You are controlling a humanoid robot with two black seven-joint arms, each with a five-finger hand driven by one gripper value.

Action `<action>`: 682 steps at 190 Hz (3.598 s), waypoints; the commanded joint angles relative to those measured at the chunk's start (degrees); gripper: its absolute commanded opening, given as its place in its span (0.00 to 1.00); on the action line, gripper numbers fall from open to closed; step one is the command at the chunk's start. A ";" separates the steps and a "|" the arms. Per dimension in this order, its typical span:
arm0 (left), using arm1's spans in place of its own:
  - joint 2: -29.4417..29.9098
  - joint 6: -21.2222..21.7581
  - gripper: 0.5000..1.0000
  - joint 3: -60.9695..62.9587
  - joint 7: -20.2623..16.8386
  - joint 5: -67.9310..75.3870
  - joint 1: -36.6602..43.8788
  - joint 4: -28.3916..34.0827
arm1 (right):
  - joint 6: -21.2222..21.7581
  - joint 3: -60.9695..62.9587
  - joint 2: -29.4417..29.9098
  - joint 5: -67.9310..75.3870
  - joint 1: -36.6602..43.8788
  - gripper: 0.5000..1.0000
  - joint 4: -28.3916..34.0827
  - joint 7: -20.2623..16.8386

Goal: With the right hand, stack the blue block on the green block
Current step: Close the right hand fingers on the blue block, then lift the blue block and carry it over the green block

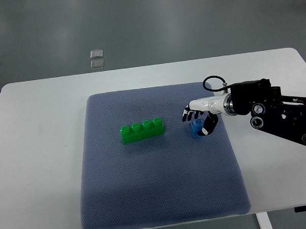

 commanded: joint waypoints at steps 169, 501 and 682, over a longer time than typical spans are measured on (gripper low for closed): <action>0.00 0.00 1.00 0.00 0.00 -0.01 0.00 0.00 | 0.51 0.10 -0.19 0.04 -0.36 0.23 0.43 0.18; 0.00 0.00 1.00 0.00 0.00 -0.01 0.00 0.00 | -3.97 -0.87 10.89 -5.50 9.40 0.12 -1.07 3.61; 0.00 0.00 1.00 0.00 0.00 -0.01 0.00 0.00 | -5.55 -1.66 13.79 -8.48 7.03 0.12 -3.27 4.66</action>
